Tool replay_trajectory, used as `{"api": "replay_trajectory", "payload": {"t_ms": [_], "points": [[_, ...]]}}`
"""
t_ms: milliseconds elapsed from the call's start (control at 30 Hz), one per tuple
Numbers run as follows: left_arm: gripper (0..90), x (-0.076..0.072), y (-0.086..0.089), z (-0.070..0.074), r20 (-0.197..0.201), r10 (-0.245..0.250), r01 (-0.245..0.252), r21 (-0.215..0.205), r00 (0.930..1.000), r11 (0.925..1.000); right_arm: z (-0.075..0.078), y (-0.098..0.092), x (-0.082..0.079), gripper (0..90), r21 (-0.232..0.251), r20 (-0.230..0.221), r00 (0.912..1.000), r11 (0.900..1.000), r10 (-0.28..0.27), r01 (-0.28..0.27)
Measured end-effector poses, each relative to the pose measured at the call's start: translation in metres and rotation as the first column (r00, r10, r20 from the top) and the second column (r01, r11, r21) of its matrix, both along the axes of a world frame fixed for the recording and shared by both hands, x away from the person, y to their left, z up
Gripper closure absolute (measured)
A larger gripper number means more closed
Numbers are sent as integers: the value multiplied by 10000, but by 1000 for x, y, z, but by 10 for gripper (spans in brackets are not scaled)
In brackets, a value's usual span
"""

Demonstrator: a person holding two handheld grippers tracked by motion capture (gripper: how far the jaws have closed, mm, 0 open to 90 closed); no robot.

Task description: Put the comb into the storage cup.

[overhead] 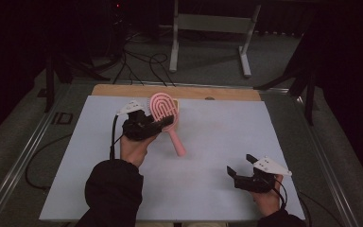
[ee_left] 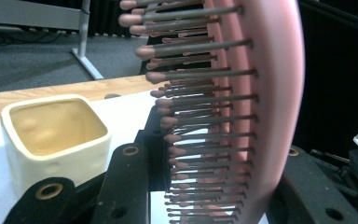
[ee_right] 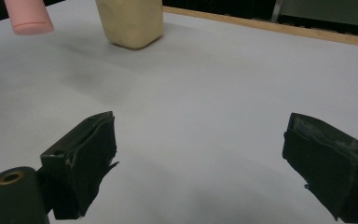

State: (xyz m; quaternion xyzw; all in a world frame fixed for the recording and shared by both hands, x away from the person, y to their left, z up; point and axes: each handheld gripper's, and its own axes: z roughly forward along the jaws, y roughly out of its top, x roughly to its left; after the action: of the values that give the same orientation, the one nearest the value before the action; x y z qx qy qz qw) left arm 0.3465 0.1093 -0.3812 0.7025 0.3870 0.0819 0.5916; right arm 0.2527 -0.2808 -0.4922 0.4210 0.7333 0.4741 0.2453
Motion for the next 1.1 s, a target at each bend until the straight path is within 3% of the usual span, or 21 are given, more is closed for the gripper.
{"api": "replay_trajectory", "payload": {"t_ms": [1100], "points": [[647, 7, 10, 13, 346, 334, -343, 264, 9988, 9991, 0, 0, 0, 96, -9, -25, 10000, 10000, -8, 8]]}}
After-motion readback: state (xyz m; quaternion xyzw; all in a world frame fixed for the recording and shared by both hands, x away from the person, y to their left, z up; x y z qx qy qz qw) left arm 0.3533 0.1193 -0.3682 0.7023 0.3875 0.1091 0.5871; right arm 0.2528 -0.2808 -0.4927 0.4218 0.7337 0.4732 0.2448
